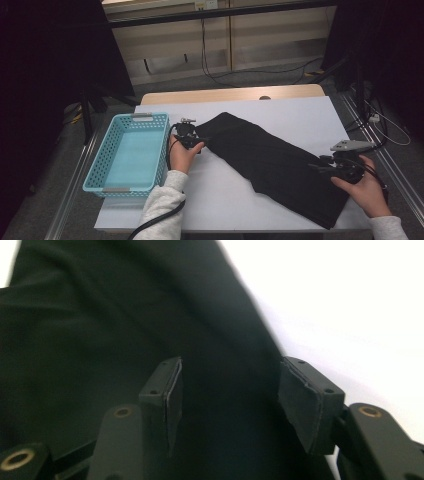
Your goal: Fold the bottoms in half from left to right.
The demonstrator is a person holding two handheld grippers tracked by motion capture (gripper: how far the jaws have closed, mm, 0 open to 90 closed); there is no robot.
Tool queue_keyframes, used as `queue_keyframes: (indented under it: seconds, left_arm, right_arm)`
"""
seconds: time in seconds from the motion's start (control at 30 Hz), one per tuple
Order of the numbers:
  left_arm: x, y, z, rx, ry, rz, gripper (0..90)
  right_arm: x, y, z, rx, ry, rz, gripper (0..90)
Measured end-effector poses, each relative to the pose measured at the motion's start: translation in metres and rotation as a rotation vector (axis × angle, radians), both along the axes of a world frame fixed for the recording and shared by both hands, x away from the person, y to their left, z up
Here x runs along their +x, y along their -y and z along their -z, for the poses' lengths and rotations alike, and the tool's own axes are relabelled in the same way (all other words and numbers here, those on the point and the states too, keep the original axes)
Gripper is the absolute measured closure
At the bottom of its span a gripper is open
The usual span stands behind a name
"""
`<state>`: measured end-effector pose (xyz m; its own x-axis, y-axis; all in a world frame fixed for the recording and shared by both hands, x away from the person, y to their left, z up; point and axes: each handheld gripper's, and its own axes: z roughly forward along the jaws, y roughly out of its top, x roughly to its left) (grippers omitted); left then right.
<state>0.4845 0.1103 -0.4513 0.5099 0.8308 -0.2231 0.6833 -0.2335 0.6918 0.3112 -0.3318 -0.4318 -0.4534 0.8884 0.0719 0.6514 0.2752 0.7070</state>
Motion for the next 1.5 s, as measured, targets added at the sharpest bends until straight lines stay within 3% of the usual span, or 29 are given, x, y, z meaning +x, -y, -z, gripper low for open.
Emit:
queue_keyframes:
  seconds: [0.1,0.23,0.43,0.53,0.67,0.77,0.93,1.07,1.27,1.4,1.43,1.5]
  left_arm:
    - [0.0,-0.002,0.0,0.006,-0.004,0.006,24.9]
    - [0.0,-0.001,0.0,0.001,0.0,0.003,24.2]
    - [0.005,-0.002,0.004,0.011,0.014,-0.016,26.4]
    - [0.008,-0.001,0.007,0.011,0.025,-0.027,28.7]
    - [0.012,0.0,0.008,-0.013,0.03,-0.039,34.8]
    - [0.015,0.0,0.01,-0.021,0.035,-0.063,52.4]
    - [0.018,0.0,0.014,-0.09,0.007,-0.083,79.4]
    - [0.023,0.001,0.011,-0.087,0.002,-0.083,83.7]
    - [0.032,-0.008,0.006,-0.083,0.018,-0.138,85.0]
    - [0.034,-0.012,0.009,-0.087,0.002,-0.152,82.6]
    - [0.034,-0.013,0.009,-0.068,0.013,-0.161,77.8]
    - [0.036,-0.013,0.009,-0.07,0.013,-0.179,58.0]
  right_arm:
    - [0.003,0.0,0.001,-0.034,0.008,0.025,46.3]
    - [0.012,0.018,0.004,0.013,0.023,0.116,55.7]
    - [0.024,0.014,0.014,-0.012,-0.028,0.09,66.3]
    - [0.028,0.013,0.019,-0.035,-0.051,0.089,62.9]
    - [0.026,0.011,0.014,-0.019,-0.024,0.09,50.7]
    - [0.022,0.009,0.009,0.003,-0.005,0.088,46.1]
    - [0.018,0.005,0.006,0.018,0.011,0.061,43.1]
    - [0.017,0.001,0.006,0.016,0.016,0.035,42.6]
    - [0.015,0.0,0.007,0.017,0.013,0.018,40.7]
    - [0.015,0.001,0.006,0.02,0.018,0.017,38.4]
    - [0.015,0.001,0.006,0.022,0.019,0.018,38.1]
    - [0.014,0.002,0.006,0.025,0.019,0.019,37.8]
